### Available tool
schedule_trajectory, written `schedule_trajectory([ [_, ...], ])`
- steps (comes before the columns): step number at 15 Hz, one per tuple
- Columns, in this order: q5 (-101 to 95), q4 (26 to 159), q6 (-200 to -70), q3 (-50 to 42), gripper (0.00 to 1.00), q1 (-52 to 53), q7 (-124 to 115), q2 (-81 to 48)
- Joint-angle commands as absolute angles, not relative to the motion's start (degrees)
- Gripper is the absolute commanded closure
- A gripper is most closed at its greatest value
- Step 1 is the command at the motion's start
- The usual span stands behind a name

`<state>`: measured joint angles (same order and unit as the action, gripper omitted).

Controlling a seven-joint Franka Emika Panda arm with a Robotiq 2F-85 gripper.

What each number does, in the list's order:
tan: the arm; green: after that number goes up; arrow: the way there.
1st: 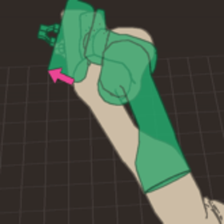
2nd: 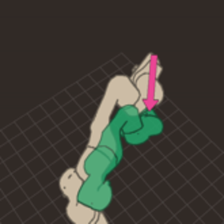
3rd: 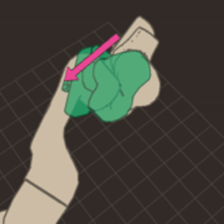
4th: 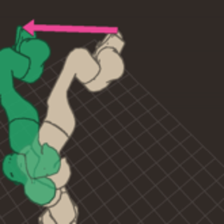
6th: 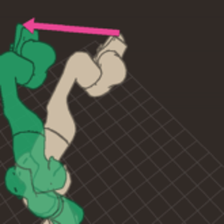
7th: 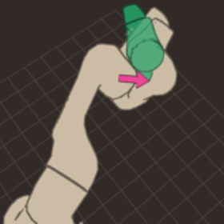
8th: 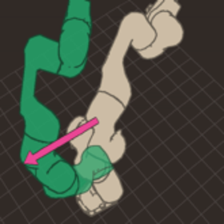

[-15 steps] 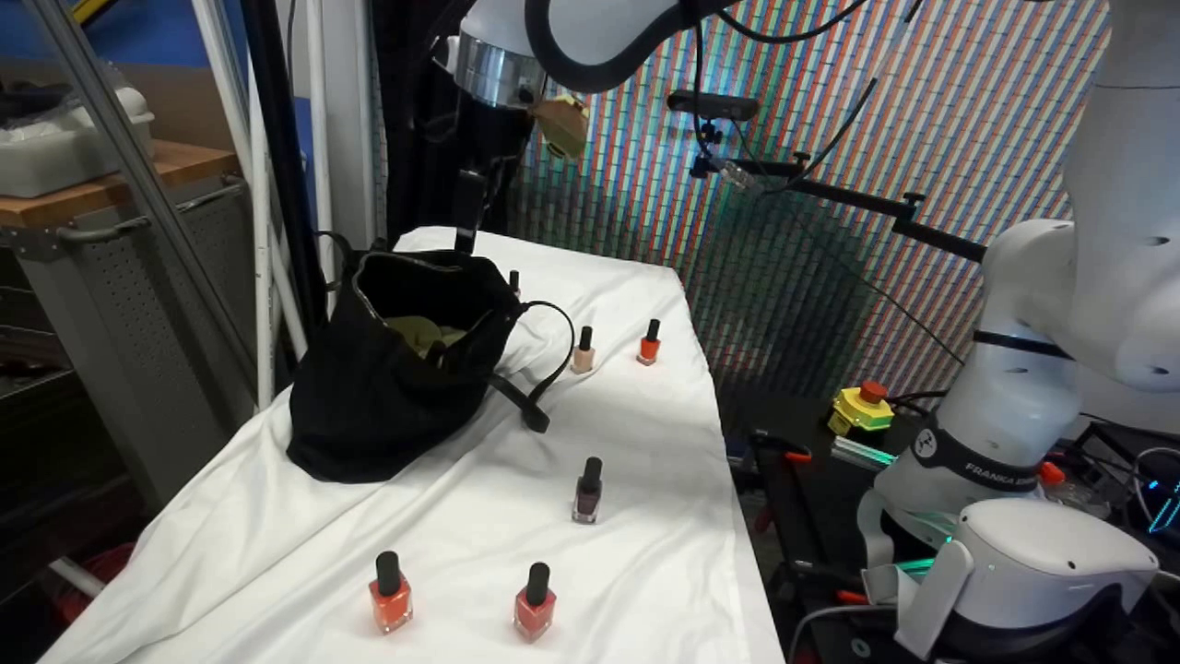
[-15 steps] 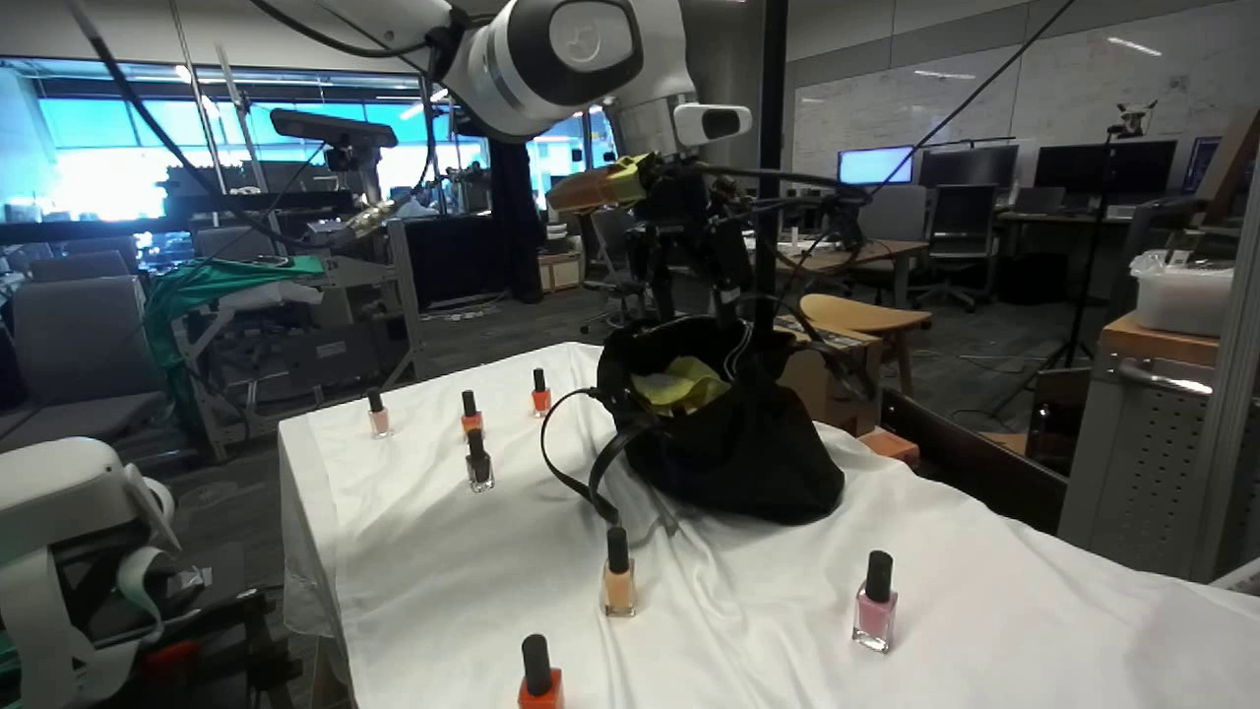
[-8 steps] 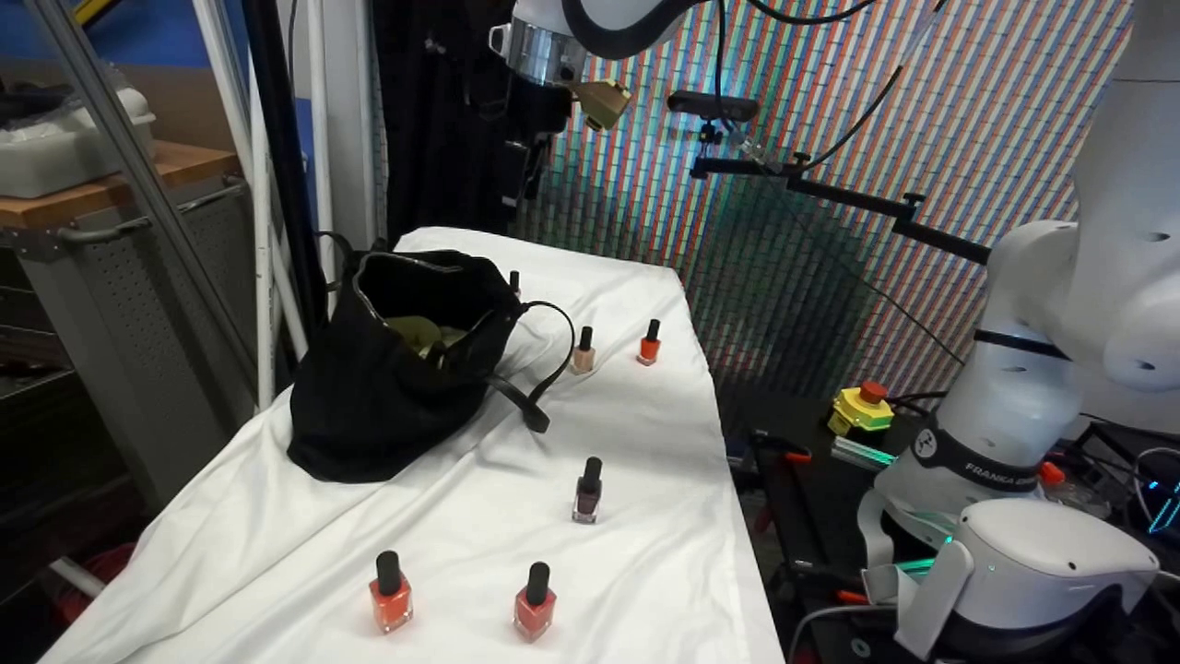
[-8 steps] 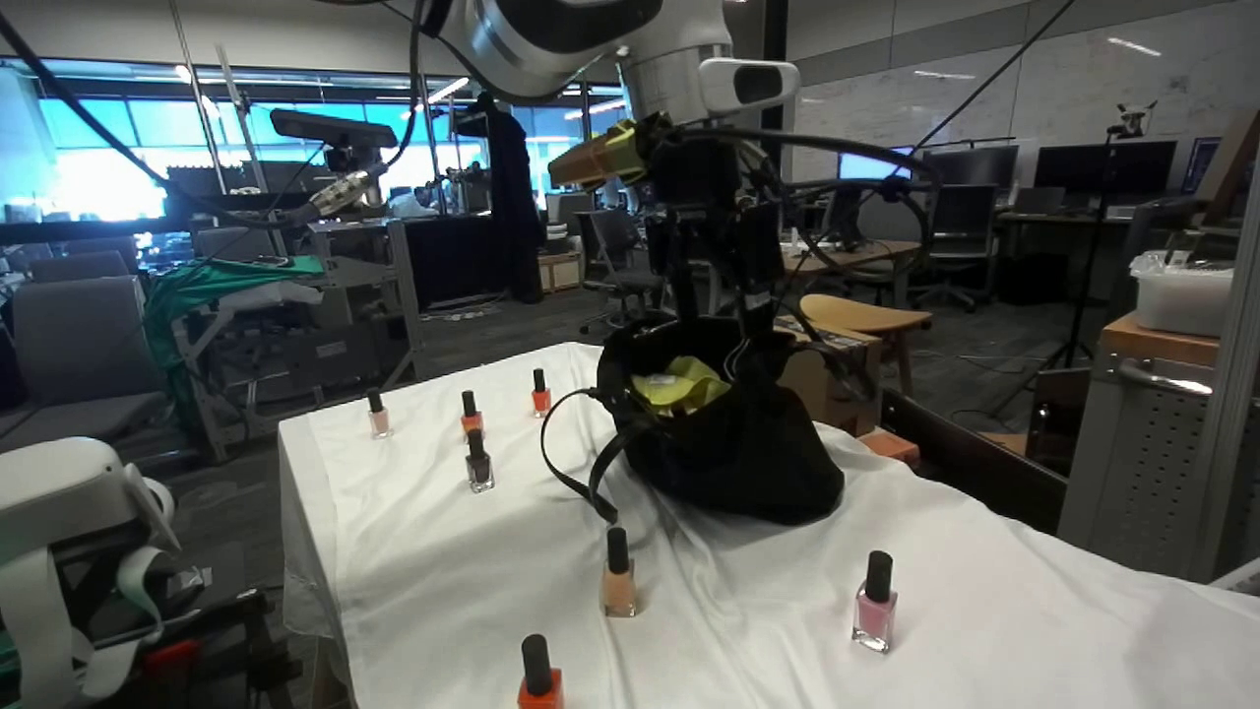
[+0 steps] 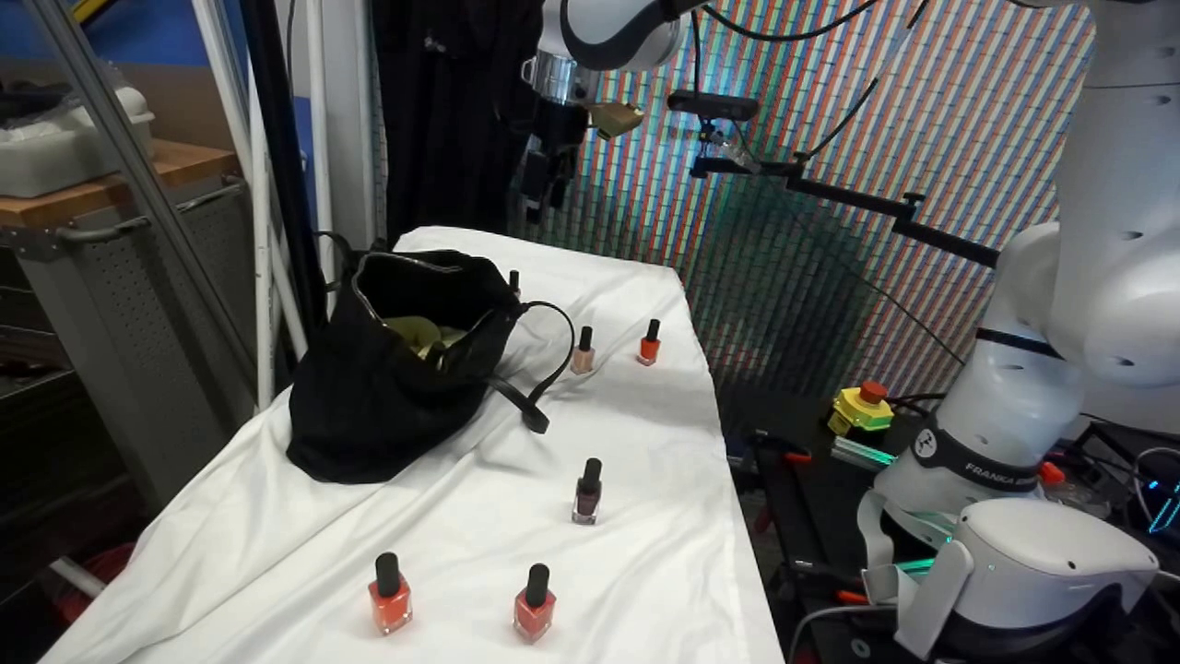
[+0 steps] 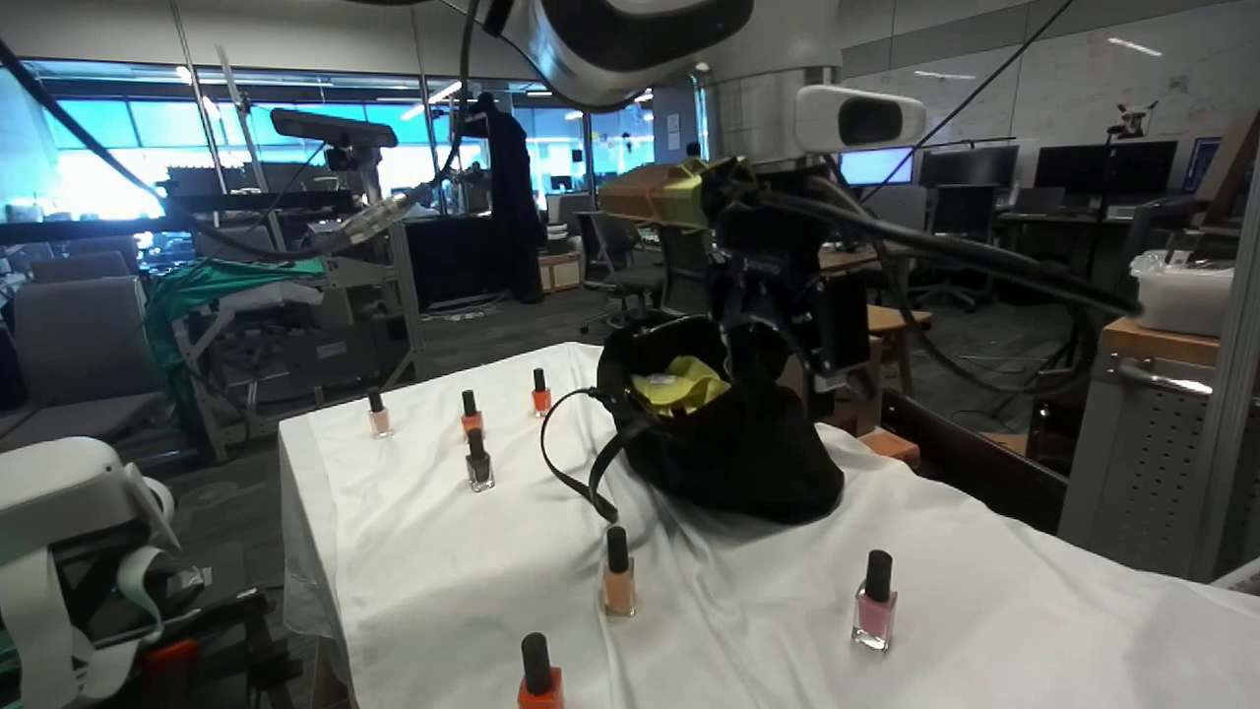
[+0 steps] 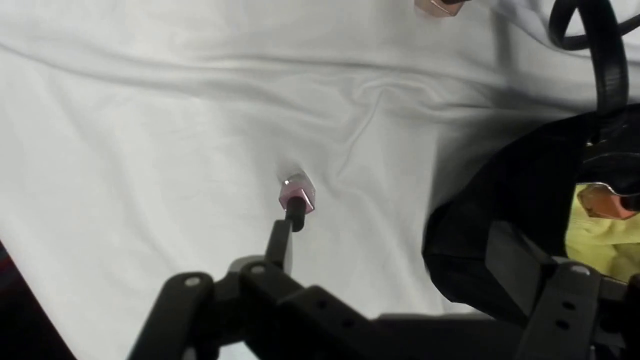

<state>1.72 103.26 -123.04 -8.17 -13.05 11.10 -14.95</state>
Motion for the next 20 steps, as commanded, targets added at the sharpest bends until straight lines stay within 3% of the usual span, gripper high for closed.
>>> schedule_trajectory([
  [1, 3.24, 97.44, -120.29, -8.15, 0.0, -14.43, 13.72, -20.23],
  [20, -2.93, 89.43, -118.37, -5.72, 0.0, -16.51, 31.69, -34.33],
])
